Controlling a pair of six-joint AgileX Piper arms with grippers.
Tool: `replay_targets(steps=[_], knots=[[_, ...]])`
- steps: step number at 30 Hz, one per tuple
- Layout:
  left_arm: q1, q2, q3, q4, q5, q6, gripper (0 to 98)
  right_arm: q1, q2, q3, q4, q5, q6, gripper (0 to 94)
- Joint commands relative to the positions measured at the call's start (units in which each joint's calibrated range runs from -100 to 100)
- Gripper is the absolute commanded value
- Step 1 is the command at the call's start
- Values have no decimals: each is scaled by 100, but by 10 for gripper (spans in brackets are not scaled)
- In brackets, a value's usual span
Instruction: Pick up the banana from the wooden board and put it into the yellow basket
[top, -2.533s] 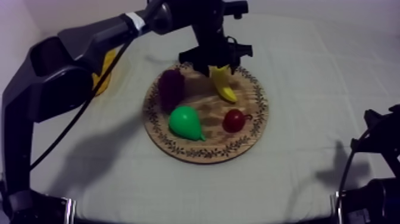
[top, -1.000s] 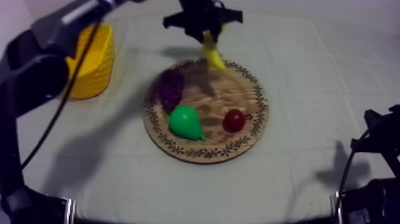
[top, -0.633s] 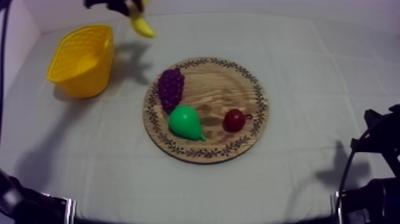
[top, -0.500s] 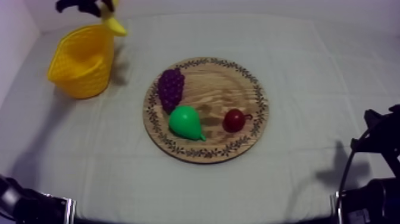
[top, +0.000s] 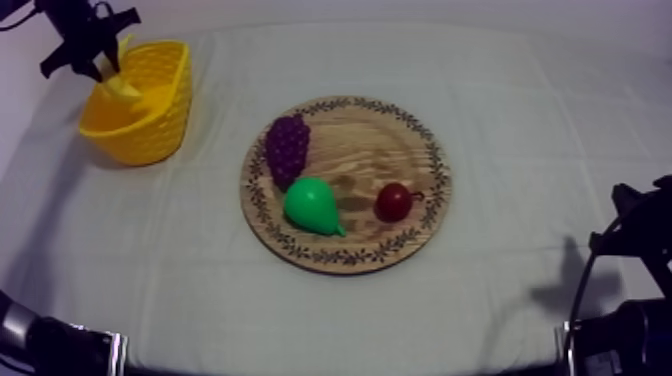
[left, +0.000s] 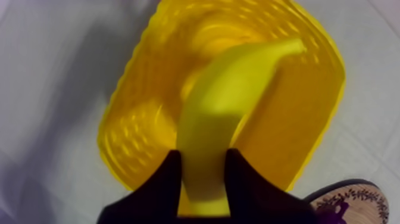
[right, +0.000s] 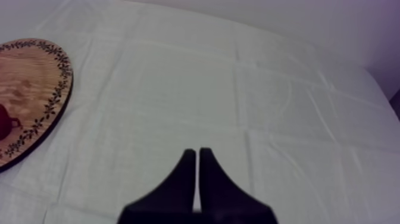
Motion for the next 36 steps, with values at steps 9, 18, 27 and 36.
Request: replay_targets(steps=[9,18,27,36], knots=[[6,810,-234,40,-289,53,285,0,-2,-3,1,3,1,3],[-25,1322,-321,178,-734,-5,281,0,-2,-3,1,3,1,3],[19,1407,-423,232,-882,-108,393,0,-2,-3,1,3,1,3],[-48,946,40,443,-1322,-412,81,0,-2,-3,1,3,1,3]])
